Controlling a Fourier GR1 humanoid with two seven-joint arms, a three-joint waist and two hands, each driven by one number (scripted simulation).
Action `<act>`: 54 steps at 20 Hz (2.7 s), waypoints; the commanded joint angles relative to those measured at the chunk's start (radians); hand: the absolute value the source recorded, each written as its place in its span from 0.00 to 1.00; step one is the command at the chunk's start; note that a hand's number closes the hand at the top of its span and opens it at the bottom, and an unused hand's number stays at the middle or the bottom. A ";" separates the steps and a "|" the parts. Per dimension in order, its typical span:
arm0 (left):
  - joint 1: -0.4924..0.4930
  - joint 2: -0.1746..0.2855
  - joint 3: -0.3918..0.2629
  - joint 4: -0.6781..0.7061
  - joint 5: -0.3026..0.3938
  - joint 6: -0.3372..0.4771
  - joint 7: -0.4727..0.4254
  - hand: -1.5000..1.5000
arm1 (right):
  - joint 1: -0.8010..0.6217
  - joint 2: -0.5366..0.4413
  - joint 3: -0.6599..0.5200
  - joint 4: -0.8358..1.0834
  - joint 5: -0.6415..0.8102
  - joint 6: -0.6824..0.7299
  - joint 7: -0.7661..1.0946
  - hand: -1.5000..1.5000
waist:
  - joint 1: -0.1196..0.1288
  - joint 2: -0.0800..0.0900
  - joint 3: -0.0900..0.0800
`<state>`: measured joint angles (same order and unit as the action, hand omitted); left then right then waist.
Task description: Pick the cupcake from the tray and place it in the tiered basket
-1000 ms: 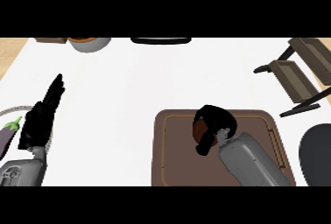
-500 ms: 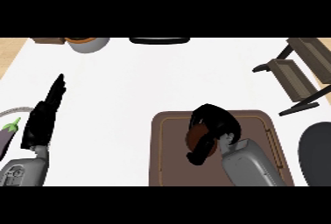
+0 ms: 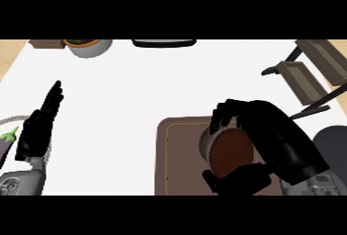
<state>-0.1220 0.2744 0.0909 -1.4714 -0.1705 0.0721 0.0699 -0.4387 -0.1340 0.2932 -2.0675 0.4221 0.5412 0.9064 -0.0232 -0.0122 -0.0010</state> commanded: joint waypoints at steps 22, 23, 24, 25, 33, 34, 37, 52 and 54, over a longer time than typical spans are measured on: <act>-0.040 -0.011 -0.010 -0.048 -0.021 -0.009 0.065 0.50 | -0.657 -0.476 -0.615 0.284 -0.335 0.121 0.041 1.00 | 0.026 0.008 0.001; -0.119 -0.033 0.003 0.108 -0.029 0.012 -0.002 0.50 | -0.662 -0.513 -0.579 0.317 -0.282 0.141 -0.041 1.00 | 0.020 0.014 0.000; -0.063 -0.050 -0.042 0.004 -0.049 0.015 0.047 0.50 | -0.713 -0.566 -0.560 0.377 -0.261 0.179 -0.063 1.00 | 0.032 0.013 0.000; -0.042 -0.031 -0.022 -0.027 -0.028 -0.003 0.028 0.50 | -0.713 -0.543 -0.552 0.442 -0.208 0.122 -0.110 1.00 | 0.040 0.014 0.000; -0.088 -0.012 0.001 0.013 -0.018 -0.021 0.023 0.50 | -0.597 -0.717 -0.426 0.554 0.108 0.061 -0.468 1.00 | 0.044 0.025 0.002; -0.030 -0.030 -0.021 -0.019 -0.027 -0.016 0.003 0.50 | -0.606 -0.721 -0.382 0.530 0.155 0.043 -0.450 1.00 | 0.050 0.020 0.001; -0.032 -0.020 -0.002 -0.008 -0.002 -0.039 -0.002 0.50 | -0.616 -0.794 -0.411 0.686 0.204 -0.013 -0.596 1.00 | 0.043 0.019 0.001; -0.021 -0.038 -0.018 -0.053 -0.038 -0.025 0.046 0.50 | -0.694 -0.781 -0.411 1.237 0.258 -0.098 -1.038 1.00 | 0.046 0.016 0.001; -0.029 -0.052 -0.013 0.002 -0.031 -0.024 0.001 0.50 | -0.721 -0.792 -0.407 1.321 0.284 -0.099 -1.066 1.00 | 0.048 0.019 0.001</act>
<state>-0.1663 0.2347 0.0830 -1.4693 -0.2031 0.0501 0.0782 -1.1408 -0.9237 -0.1119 -0.8628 0.6885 0.4423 -0.0940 0.0221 0.0061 -0.0003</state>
